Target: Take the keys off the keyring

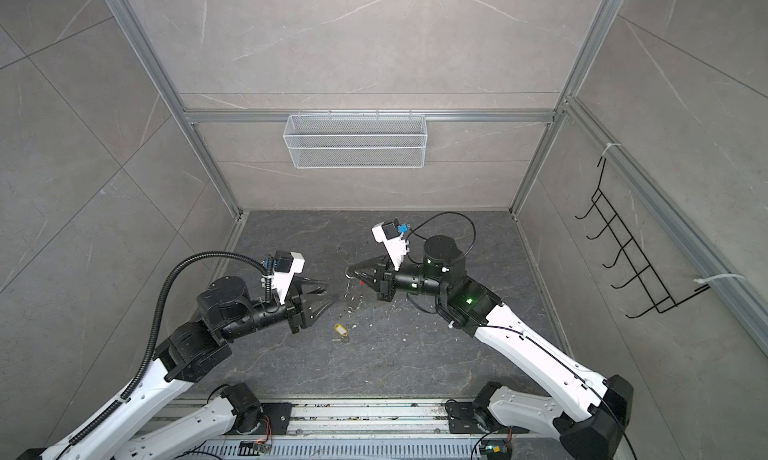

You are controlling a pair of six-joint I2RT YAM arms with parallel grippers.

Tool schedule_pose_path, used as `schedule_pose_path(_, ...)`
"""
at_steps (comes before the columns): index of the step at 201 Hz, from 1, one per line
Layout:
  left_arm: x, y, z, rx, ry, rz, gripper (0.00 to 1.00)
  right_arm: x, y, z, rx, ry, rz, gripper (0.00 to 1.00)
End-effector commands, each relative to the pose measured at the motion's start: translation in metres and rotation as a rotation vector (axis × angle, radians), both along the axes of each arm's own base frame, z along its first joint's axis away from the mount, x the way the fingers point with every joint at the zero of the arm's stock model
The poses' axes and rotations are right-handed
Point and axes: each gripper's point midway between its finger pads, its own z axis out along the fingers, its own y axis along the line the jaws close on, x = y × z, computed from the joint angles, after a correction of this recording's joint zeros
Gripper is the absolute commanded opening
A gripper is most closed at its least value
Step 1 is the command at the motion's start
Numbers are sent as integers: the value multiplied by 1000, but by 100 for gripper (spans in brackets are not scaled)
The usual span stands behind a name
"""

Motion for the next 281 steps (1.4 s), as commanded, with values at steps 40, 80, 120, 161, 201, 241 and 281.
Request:
schedule_pose_path(40,3,-12,3,-25,27,-32,69,9,1,14,17,-12,-54,0)
schedule_pose_path(80,12,-18,6,-34,28,-15,72,16,2,6,-35,-4,-114,0)
schedule_pose_path(120,26,-18,-1,-4,27,57,74,15,12,0,-63,-2,-120,0)
schedule_pose_path(161,30,-18,-2,12,25,74,53,10,18,-2,-78,-4,-100,0)
schedule_pose_path(201,32,-18,-8,29,38,80,17,9,16,-3,-86,-4,-100,0)
schedule_pose_path(241,34,-19,-7,18,49,90,0,7,18,-9,-101,15,-82,5)
schedule_pose_path(281,36,-11,1,-17,36,132,0,9,1,-3,-112,-40,-151,39)
